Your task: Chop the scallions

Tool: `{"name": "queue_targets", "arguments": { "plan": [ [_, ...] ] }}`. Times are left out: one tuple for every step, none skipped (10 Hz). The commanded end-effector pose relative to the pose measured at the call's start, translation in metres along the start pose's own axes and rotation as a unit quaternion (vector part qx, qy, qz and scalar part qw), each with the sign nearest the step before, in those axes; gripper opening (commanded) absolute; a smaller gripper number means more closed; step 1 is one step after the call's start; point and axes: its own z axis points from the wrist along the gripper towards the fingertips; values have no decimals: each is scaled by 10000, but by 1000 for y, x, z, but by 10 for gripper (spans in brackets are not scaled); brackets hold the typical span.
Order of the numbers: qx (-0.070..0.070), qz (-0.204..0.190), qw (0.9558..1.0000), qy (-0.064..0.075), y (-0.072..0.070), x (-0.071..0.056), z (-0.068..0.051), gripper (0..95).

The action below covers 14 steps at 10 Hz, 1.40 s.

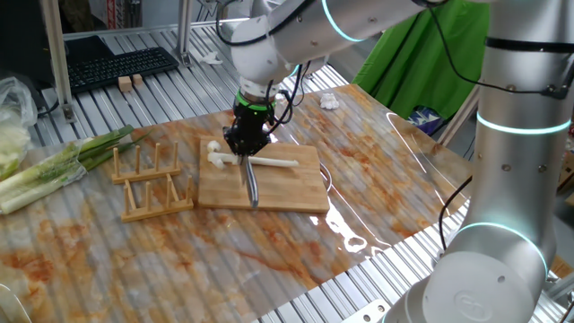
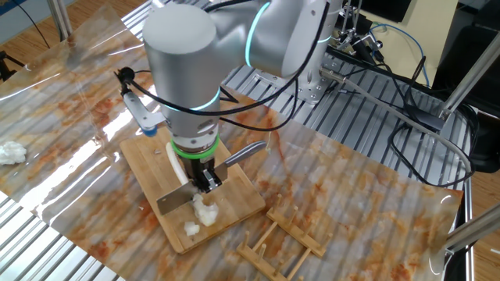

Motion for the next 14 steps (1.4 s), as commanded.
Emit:
{"name": "queue_targets", "arguments": {
  "plan": [
    [7, -12, 10000, 97, -3, 1, -12, 0],
    [17, -16, 9999, 117, -3, 2, -15, 0],
    [90, -56, 9998, 193, -8, 1, -27, 0],
    [82, -74, 9997, 209, -13, 2, -32, 0],
    [95, -92, 9997, 207, -16, 3, -34, 0],
    [97, -90, 9997, 218, -18, 3, -37, 0],
    [92, -77, 9997, 205, -19, 2, -38, 0],
    [65, -71, 9998, 182, -20, 1, -35, 0],
    [10, -73, 9999, 125, -21, 0, -22, 0],
    [-85, -46, 9999, 80, -21, -1, -7, 0],
    [-153, -49, 9999, 14, -22, -1, 6, 0],
    [-322, -34, 9994, -86, -23, -1, 23, 0],
    [-395, -33, 9990, -201, -24, 0, 36, 0],
    [-380, -16, 9992, -151, -23, 1, 37, 0]
  ]
}}
